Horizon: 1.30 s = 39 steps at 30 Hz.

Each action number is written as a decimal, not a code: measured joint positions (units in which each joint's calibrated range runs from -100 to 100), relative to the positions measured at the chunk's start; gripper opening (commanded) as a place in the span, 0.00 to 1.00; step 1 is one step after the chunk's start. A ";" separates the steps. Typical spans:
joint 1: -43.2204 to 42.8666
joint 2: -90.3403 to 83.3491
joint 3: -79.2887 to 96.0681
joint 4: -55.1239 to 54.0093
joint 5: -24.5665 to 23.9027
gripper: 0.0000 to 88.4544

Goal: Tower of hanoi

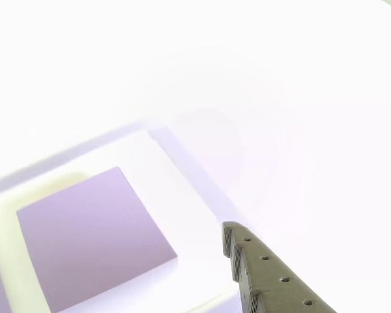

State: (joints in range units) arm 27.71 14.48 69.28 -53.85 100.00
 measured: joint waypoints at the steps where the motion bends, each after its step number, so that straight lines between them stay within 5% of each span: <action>1: -0.16 1.01 -0.70 -0.40 0.00 0.57; 25: -1.39 8.95 -6.44 -1.61 0.00 0.52; 39: -2.54 9.03 -6.96 -1.61 0.00 0.29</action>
State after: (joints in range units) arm 25.17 23.51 62.32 -55.46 100.00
